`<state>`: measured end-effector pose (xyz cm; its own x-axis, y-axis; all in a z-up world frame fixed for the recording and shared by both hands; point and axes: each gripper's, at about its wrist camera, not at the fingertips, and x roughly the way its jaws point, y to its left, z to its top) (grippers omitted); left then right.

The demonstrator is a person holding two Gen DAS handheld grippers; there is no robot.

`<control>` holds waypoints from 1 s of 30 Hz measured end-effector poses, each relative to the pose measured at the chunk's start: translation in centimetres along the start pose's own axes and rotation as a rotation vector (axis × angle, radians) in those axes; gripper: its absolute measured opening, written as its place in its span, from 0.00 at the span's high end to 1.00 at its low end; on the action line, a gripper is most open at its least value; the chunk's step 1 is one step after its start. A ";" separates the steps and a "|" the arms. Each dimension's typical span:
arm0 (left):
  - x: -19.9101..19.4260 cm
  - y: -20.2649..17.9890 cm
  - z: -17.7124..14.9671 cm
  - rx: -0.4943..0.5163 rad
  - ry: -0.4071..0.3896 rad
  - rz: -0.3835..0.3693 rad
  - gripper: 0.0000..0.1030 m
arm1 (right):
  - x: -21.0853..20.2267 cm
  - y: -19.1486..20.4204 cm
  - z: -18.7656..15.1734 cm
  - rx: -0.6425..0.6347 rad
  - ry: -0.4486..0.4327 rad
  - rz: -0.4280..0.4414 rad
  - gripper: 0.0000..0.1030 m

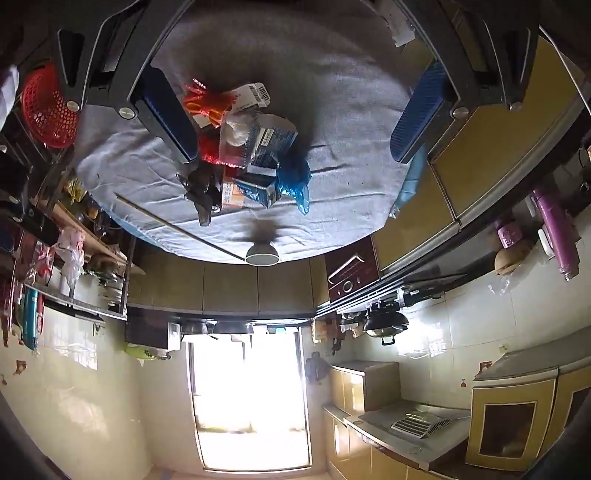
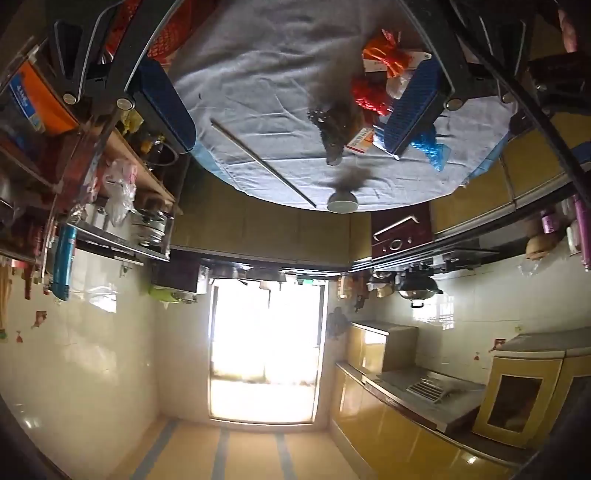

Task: Collect trash
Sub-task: 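Move both tools toward the pile of trash on the table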

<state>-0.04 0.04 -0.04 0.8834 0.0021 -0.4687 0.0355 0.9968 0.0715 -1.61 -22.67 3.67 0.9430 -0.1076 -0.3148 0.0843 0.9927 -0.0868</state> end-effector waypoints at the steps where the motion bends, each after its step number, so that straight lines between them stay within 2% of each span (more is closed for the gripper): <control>1: -0.1 0.1 -0.1 0.002 0.001 0.004 0.00 | 0.2 0.0 -0.2 -0.002 -0.002 -0.017 0.00; 5: -0.6 0.9 -0.1 -0.005 -0.001 0.006 0.00 | 0.8 -0.4 -0.4 0.013 0.000 -0.024 0.00; 11: -0.2 2.0 -0.2 -0.036 -0.001 0.026 0.00 | 1.4 -1.6 -0.4 0.002 -0.002 -0.119 0.00; 12: 0.3 2.7 -0.6 -0.041 0.009 0.028 0.00 | 1.7 -2.2 -0.5 0.019 0.012 -0.064 0.00; 17: 2.6 4.1 -2.0 -0.064 0.067 0.062 0.00 | 5.4 -4.4 -2.8 0.236 0.253 0.195 0.00; 20: 3.5 4.7 -2.8 -0.026 0.120 0.106 0.00 | 7.3 -3.3 -4.9 0.251 0.363 0.265 0.00; 23: 4.5 5.3 -3.7 -0.062 0.174 0.102 0.00 | 8.1 -1.8 -6.6 0.252 0.436 0.327 0.00; 30: 4.6 4.9 -4.2 -0.112 0.177 0.060 0.00 | 7.5 0.9 -7.1 0.207 0.474 0.383 0.00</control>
<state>2.29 5.22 -5.54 0.7863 0.0655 -0.6143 -0.0752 0.9971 0.0100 3.27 -22.97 -5.48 0.6781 0.2908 -0.6750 -0.1247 0.9506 0.2842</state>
